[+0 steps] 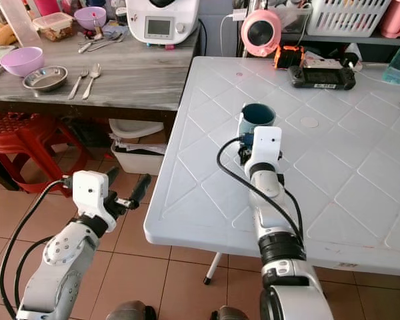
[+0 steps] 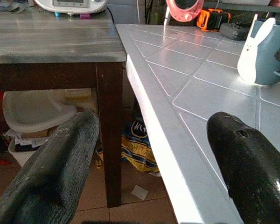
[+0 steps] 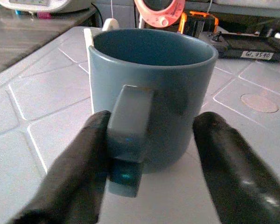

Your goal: Setting the table

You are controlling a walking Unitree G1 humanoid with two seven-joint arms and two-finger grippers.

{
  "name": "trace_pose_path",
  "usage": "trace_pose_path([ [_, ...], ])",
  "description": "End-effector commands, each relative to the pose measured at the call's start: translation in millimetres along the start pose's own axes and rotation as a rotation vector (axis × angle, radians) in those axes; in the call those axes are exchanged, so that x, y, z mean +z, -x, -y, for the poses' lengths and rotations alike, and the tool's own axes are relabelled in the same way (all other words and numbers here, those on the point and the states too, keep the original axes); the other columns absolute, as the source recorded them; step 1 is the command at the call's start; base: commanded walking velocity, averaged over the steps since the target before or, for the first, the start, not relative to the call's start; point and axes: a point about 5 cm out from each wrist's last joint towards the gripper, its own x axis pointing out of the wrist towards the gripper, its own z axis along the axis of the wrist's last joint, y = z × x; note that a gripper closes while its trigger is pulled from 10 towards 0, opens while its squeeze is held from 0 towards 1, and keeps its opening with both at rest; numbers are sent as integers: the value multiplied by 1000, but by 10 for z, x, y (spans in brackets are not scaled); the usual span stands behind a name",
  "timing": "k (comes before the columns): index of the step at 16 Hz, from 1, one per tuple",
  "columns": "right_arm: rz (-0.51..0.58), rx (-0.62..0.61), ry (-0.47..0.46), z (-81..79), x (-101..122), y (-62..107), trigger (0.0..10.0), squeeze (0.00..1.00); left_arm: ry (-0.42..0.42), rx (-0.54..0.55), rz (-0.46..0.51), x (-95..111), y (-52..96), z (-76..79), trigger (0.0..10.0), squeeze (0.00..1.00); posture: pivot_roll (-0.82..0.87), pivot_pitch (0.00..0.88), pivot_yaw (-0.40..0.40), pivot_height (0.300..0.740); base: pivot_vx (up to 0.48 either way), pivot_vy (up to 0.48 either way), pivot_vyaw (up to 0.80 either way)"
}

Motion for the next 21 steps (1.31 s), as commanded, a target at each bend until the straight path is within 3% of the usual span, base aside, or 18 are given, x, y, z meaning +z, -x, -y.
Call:
trace_pose_path([
  [1,21,6,4,-22,57,-29,667,0,-13,-4,2,34,-11,-14,10000,0,38,32,40,740,0,0,0],
  [8,17,3,-7,-31,48,-38,0,0,-18,-1,3,39,-42,-28,10000,0,40,29,40,740,0,0,0],
  [16,12,4,-18,-6,39,-59,0,0,-20,8,11,36,-98,-30,10000,0,37,0,29,740,0,0,0],
  [19,82,97,-41,-110,77,56,118,0,19,65,-8,-47,-30,-105,10000,0,22,0,27,740,0,0,0],
  [20,109,126,-4,-143,84,119,4431,0,19,75,-12,-65,-27,-114,10000,0,24,0,21,740,0,0,0],
  [21,119,121,-28,-127,71,186,10000,0,30,81,-7,-67,-41,-119,10000,0,20,0,14,740,0,259,0],
])
